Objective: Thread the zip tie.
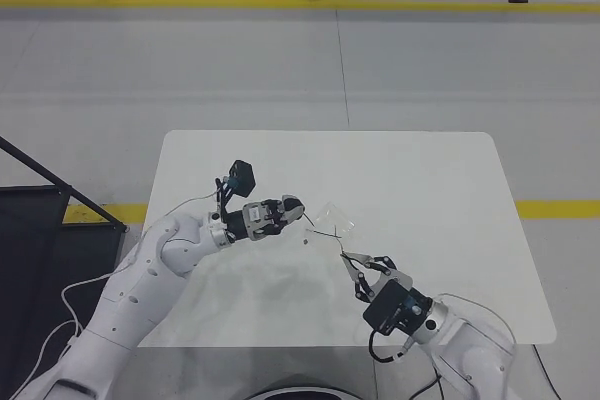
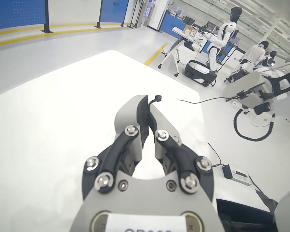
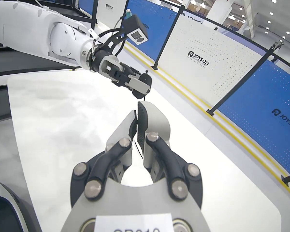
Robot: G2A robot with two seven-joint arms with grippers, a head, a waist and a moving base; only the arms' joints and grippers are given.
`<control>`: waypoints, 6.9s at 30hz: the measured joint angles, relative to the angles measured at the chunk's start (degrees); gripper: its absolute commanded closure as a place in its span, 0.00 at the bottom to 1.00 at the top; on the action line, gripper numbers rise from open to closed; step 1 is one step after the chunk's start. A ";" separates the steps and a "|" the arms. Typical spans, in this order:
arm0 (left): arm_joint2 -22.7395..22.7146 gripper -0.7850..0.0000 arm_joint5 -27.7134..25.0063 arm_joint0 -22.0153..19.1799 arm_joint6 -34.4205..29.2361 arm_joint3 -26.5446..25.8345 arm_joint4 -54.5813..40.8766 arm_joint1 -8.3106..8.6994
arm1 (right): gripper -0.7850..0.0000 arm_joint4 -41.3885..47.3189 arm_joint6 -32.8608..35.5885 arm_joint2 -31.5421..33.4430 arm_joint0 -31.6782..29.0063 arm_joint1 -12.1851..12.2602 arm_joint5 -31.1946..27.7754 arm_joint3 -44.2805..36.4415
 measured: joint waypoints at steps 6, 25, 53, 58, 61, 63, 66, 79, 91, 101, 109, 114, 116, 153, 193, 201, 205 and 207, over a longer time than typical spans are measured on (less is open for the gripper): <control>2.86 1.00 1.55 -2.29 -8.53 0.86 -4.70 -0.46 | 1.00 -1.68 -3.76 -0.47 1.14 0.51 -3.66 1.39; 10.21 1.00 -1.40 -9.12 -25.26 6.01 -20.68 -1.89 | 1.00 -4.16 -18.64 2.89 0.47 2.41 -12.46 2.20; 13.77 1.00 1.73 -11.05 -33.83 7.23 -31.64 -2.74 | 1.00 -5.37 -10.57 1.10 -0.30 3.19 -5.07 0.39; 13.95 1.00 1.53 -11.29 -34.34 7.44 -31.97 -2.80 | 1.00 -4.70 -8.88 0.46 0.40 3.25 -4.01 0.69; 13.98 1.00 1.50 -11.34 -34.51 7.49 -32.04 -2.80 | 1.00 -4.49 -8.33 0.26 0.65 3.34 -4.01 0.74; 14.00 1.00 1.50 -11.37 -34.64 7.49 -32.08 -2.80 | 1.00 -4.45 -7.78 0.13 0.81 3.40 -3.84 0.73; 14.06 1.00 1.56 -11.41 -34.89 7.51 -32.28 -2.80 | 1.00 -4.18 -7.24 -0.12 1.08 3.46 -3.64 0.76; 14.16 1.00 1.39 -11.44 -35.02 7.50 -32.20 -2.82 | 1.00 -3.39 -6.05 -0.77 2.00 3.84 -3.53 1.12; 13.94 1.00 1.52 -11.56 -35.21 8.19 -32.85 -2.76 | 1.00 -3.85 -6.30 -0.92 1.66 4.29 -3.11 0.61; 14.37 1.00 1.88 -11.79 -36.00 8.15 -33.17 -2.88 | 1.00 -4.37 -5.71 -1.66 2.24 4.58 -2.97 0.71; 14.66 1.00 2.19 -12.03 -36.53 8.07 -33.42 -2.97 | 1.00 -4.69 -4.85 -2.00 2.05 4.75 -1.56 0.50; 14.61 1.00 2.43 -12.08 -36.56 8.09 -33.40 -2.97 | 1.00 -4.64 -4.53 -2.22 2.12 4.87 -1.44 0.49; 14.54 1.00 2.44 -12.12 -36.59 8.12 -33.33 -2.95 | 1.00 -4.64 -4.57 -2.24 2.07 4.92 -1.38 0.44; 14.96 1.00 2.89 -12.26 -37.91 8.29 -33.83 -3.05 | 1.00 -4.38 -2.60 -3.11 2.06 5.67 1.02 0.37; 16.81 1.00 4.96 -13.46 -44.73 7.67 -35.88 -3.09 | 1.00 -25.18 -0.40 -8.63 -1.61 5.77 15.93 -3.04; 16.92 1.00 5.12 -13.65 -45.17 7.57 -36.10 -3.04 | 1.00 -25.89 0.68 -9.41 -0.86 5.74 14.27 -2.96; 16.86 1.00 5.20 -13.68 -45.05 7.58 -35.89 -3.01 | 1.00 -26.12 0.60 -9.40 -0.91 5.82 13.32 -3.07; 16.86 1.00 5.31 -13.67 -45.00 7.55 -35.82 -3.00 | 1.00 -26.29 0.64 -9.42 -0.90 5.87 12.50 -3.09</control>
